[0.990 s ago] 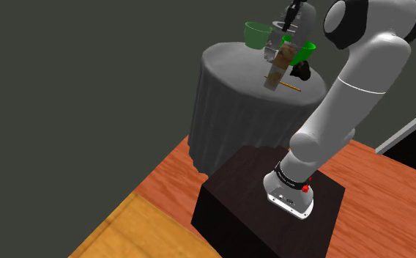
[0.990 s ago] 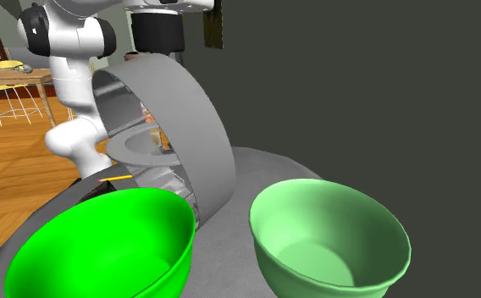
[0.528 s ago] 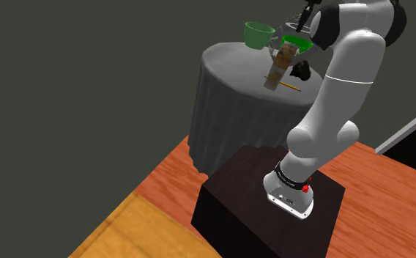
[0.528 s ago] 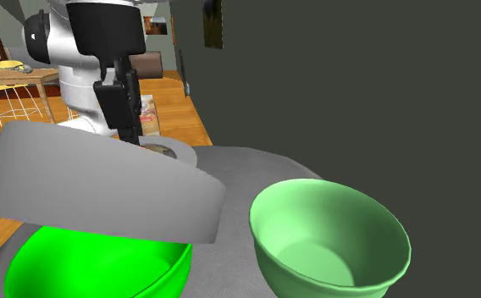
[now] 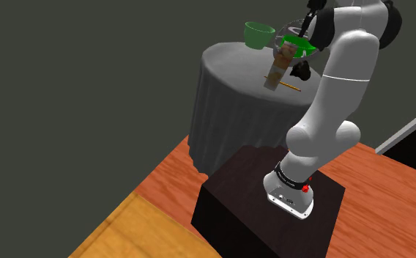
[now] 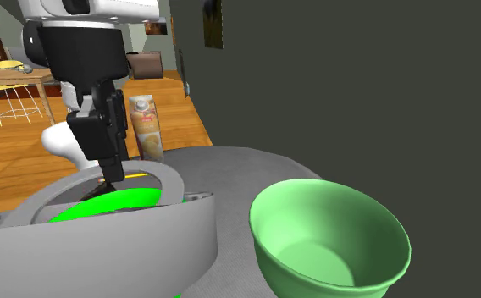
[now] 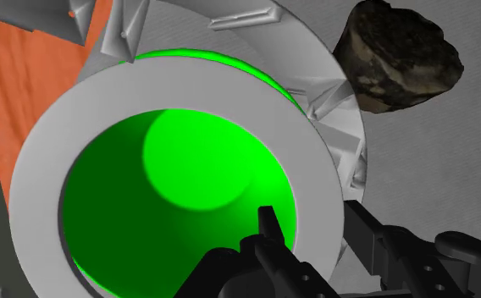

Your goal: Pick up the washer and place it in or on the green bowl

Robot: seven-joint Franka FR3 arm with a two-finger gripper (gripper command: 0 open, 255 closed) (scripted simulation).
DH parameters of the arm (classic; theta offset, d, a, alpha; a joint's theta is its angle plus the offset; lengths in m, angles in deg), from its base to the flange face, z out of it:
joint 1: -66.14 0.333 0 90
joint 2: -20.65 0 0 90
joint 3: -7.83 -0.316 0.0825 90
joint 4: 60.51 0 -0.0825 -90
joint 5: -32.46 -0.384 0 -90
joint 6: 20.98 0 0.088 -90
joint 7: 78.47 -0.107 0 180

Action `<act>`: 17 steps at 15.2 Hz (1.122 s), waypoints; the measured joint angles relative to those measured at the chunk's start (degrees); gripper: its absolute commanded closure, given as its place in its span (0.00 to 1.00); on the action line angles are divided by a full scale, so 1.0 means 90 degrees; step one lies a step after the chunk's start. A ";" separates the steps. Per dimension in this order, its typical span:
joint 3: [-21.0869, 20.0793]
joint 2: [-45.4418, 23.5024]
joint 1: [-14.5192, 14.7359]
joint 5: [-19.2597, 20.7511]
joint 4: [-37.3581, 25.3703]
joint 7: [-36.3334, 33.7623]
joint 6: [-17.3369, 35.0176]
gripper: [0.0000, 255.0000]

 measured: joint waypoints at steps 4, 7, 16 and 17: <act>0.0004 0.0186 0.0155 0.0114 0.0586 -0.0025 0.0418 1.00; 0.0005 0.0309 0.0252 0.0187 0.1039 -0.0033 0.0759 1.00; 0.0008 0.0420 0.0323 0.0229 0.1321 -0.0050 0.1007 0.00; 0.0008 0.0402 0.0318 0.0228 0.1319 -0.0048 0.1002 0.00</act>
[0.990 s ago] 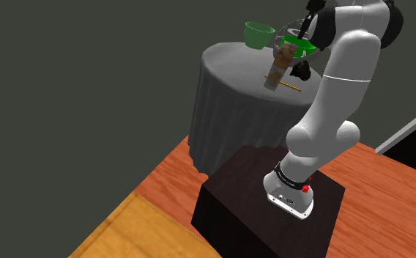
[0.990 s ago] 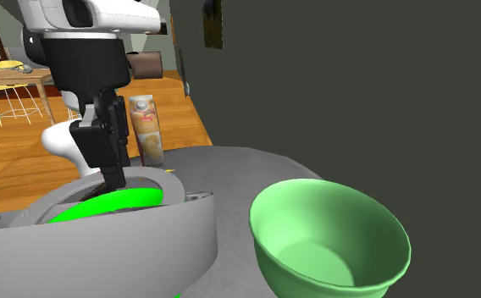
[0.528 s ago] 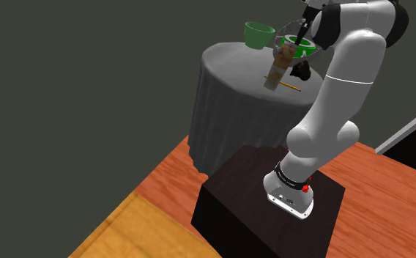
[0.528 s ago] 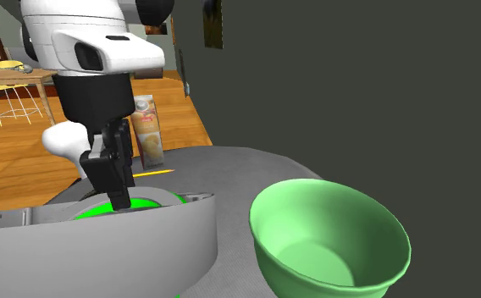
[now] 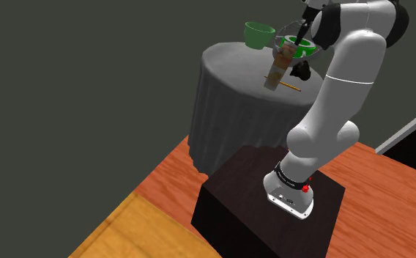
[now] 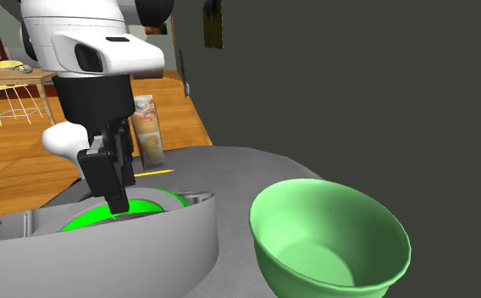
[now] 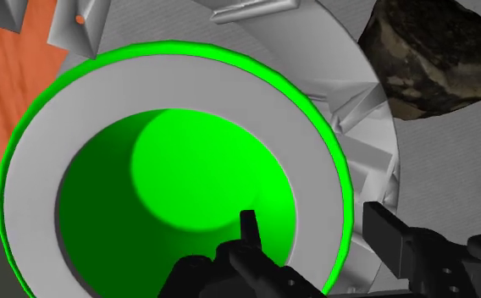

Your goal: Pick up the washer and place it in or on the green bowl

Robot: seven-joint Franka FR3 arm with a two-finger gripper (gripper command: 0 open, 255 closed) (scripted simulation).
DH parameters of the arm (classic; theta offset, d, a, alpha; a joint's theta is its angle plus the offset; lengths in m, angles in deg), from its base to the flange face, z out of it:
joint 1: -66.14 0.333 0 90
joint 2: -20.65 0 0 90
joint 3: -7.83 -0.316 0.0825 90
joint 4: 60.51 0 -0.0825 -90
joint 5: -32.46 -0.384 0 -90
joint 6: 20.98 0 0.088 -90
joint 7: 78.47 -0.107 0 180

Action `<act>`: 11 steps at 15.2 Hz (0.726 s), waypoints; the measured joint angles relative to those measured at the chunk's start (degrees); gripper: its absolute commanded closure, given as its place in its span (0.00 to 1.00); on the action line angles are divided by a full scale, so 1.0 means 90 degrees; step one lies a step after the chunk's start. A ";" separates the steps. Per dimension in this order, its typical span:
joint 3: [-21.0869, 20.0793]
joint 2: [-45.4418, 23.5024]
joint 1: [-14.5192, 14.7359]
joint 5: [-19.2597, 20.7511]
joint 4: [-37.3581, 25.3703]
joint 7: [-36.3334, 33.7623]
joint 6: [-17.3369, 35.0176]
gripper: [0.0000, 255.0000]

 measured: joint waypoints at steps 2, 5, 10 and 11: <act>-0.0004 -0.0026 -0.0004 -0.0005 -0.0008 0.0001 -0.0015 0.00; -0.0004 -0.0023 0.0000 -0.0001 0.0017 0.0000 0.0001 0.00; 0.0002 -0.0340 -0.0260 -0.0193 -0.1127 0.0037 -0.0854 0.00; 0.0002 -0.0378 -0.0294 -0.0216 -0.1245 0.0048 -0.0939 0.00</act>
